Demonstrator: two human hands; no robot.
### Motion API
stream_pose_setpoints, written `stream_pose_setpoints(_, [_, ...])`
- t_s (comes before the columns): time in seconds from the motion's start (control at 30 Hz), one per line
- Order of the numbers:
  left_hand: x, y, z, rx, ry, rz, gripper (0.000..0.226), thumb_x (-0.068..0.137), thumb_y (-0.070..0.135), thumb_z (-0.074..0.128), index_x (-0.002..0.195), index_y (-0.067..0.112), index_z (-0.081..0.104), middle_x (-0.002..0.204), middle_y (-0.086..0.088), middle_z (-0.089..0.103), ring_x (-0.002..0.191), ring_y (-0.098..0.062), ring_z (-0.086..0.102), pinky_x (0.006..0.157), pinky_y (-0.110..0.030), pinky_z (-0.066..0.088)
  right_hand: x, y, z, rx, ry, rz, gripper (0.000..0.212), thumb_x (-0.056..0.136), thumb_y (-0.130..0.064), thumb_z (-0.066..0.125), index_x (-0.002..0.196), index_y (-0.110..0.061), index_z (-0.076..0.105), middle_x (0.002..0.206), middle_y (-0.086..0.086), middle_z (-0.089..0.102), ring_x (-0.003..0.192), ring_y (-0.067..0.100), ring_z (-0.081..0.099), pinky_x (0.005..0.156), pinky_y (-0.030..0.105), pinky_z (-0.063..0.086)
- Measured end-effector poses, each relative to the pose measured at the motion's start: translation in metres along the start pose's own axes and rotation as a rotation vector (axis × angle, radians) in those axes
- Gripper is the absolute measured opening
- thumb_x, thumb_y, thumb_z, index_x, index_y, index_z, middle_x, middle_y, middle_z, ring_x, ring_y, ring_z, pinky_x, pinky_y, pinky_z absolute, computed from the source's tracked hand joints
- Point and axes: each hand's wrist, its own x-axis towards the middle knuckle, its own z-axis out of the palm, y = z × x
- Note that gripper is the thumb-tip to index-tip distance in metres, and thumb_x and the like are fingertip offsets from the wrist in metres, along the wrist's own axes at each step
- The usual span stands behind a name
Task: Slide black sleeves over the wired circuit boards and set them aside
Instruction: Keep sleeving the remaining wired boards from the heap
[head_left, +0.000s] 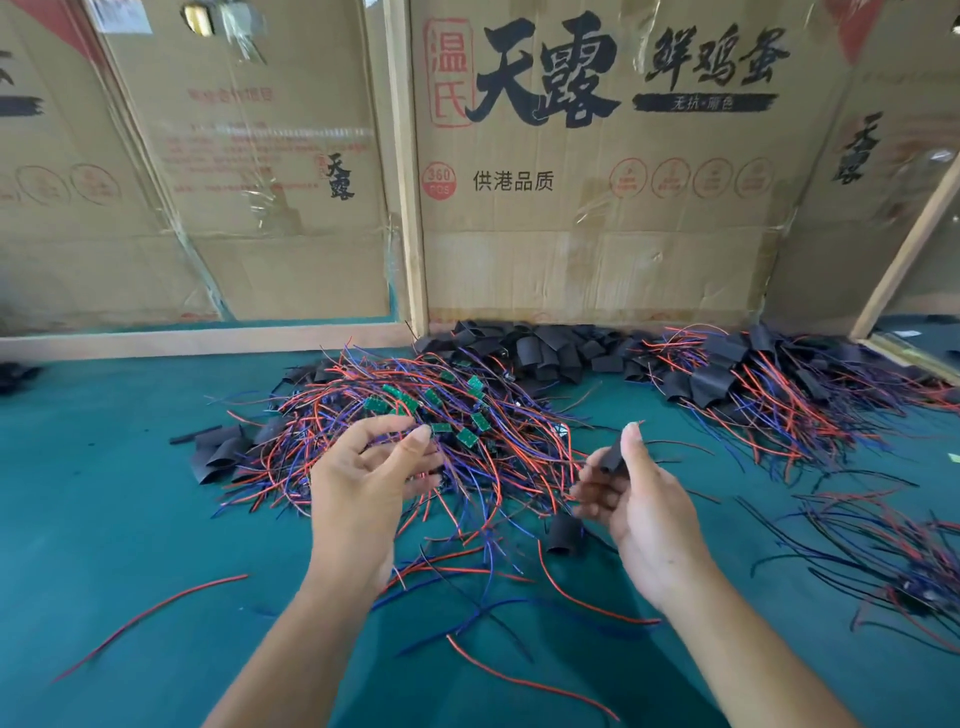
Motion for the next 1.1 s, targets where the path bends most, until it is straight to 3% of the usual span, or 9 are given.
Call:
stream_pose_setpoints(0.23, [-0.004, 0.007, 0.006, -0.130, -0.054, 0.090, 0.015, 0.083, 0.005, 0.073, 0.094, 0.013, 0.065, 0.069, -0.010, 0.064, 0.069, -0.028, 0.071, 0.064, -0.032, 0.058, -0.009, 0.002, 0.005, -0.168, -0.138, -0.047, 0.053, 0.087, -0.050, 0.050, 0.092, 0.000, 0.067, 0.064, 0.010, 0.057, 0.049, 0.018, 0.050, 0.045, 0.025, 0.045])
stream_pose_setpoints(0.33, [-0.006, 0.011, 0.008, -0.173, -0.082, 0.122, 0.032, 0.078, 0.008, 0.075, 0.107, 0.011, 0.061, 0.071, -0.008, 0.059, 0.071, -0.031, 0.072, 0.067, -0.032, 0.059, -0.010, 0.004, 0.005, -0.210, -0.176, -0.047, 0.052, 0.089, -0.048, 0.050, 0.093, 0.001, 0.068, 0.066, 0.011, 0.057, 0.051, 0.020, 0.050, 0.047, 0.026, 0.045])
stream_pose_setpoints(0.43, [-0.006, 0.014, 0.010, -0.264, -0.083, 0.021, 0.051, 0.076, 0.006, 0.074, 0.122, 0.007, 0.054, 0.075, -0.005, 0.057, 0.077, -0.029, 0.073, 0.070, -0.028, 0.058, -0.010, 0.006, 0.004, -0.245, -0.200, -0.046, 0.054, 0.088, -0.049, 0.054, 0.095, 0.002, 0.068, 0.067, 0.011, 0.059, 0.053, 0.021, 0.052, 0.050, 0.027, 0.047])
stream_pose_setpoints(0.53, [-0.005, 0.016, 0.007, -0.407, -0.126, -0.103, 0.029, 0.078, 0.003, 0.070, 0.104, 0.005, 0.055, 0.086, -0.013, 0.052, 0.082, -0.024, 0.072, 0.078, -0.026, 0.058, -0.008, 0.007, 0.001, -0.303, -0.229, -0.093, 0.053, 0.083, -0.051, 0.060, 0.097, -0.001, 0.068, 0.069, 0.006, 0.062, 0.057, 0.020, 0.055, 0.053, 0.025, 0.050])
stream_pose_setpoints(0.63, [-0.001, 0.019, 0.003, -0.476, -0.133, -0.158, 0.013, 0.080, 0.001, 0.066, 0.084, 0.008, 0.056, 0.094, -0.009, 0.065, 0.082, -0.019, 0.070, 0.077, -0.021, 0.056, -0.005, 0.008, -0.005, -0.469, -0.311, -0.159, 0.043, 0.088, -0.047, 0.069, 0.103, -0.007, 0.067, 0.073, -0.002, 0.063, 0.064, 0.016, 0.057, 0.061, 0.027, 0.052])
stream_pose_setpoints(0.7, [0.002, 0.021, 0.001, -0.534, -0.100, -0.176, 0.013, 0.077, 0.002, 0.067, 0.084, 0.009, 0.058, 0.097, -0.005, 0.069, 0.084, -0.017, 0.071, 0.075, -0.019, 0.057, -0.004, 0.007, -0.010, -0.664, -0.367, -0.216, 0.023, 0.093, -0.040, 0.067, 0.103, -0.020, 0.066, 0.073, -0.007, 0.061, 0.065, 0.013, 0.058, 0.066, 0.029, 0.051])
stream_pose_setpoints(0.83, [0.006, 0.024, -0.004, -0.582, -0.062, -0.186, 0.014, 0.077, 0.004, 0.066, 0.088, 0.009, 0.059, 0.091, -0.006, 0.069, 0.082, -0.012, 0.071, 0.072, -0.016, 0.056, -0.007, 0.004, -0.014, -0.989, -0.388, -0.347, 0.039, 0.082, -0.067, 0.057, 0.107, -0.036, 0.063, 0.082, -0.017, 0.065, 0.074, 0.006, 0.062, 0.072, 0.025, 0.051])
stream_pose_setpoints(0.93, [0.008, 0.025, -0.007, -0.592, -0.060, -0.165, 0.018, 0.076, 0.005, 0.067, 0.090, 0.008, 0.057, 0.088, -0.003, 0.071, 0.083, -0.010, 0.071, 0.076, -0.016, 0.056, -0.010, -0.001, -0.012, -0.973, -0.484, -0.378, 0.040, 0.084, -0.064, 0.059, 0.116, -0.041, 0.061, 0.098, -0.019, 0.067, 0.086, 0.003, 0.062, 0.081, 0.022, 0.049])
stream_pose_setpoints(1.1, [0.009, 0.025, -0.008, -0.588, -0.041, -0.131, 0.017, 0.075, 0.004, 0.068, 0.089, 0.007, 0.059, 0.091, -0.004, 0.070, 0.083, -0.011, 0.072, 0.077, -0.018, 0.056, -0.019, -0.006, -0.007, -0.909, -0.606, -0.360, 0.035, 0.086, -0.054, 0.066, 0.119, -0.041, 0.065, 0.088, -0.020, 0.066, 0.079, 0.000, 0.059, 0.078, 0.022, 0.049])
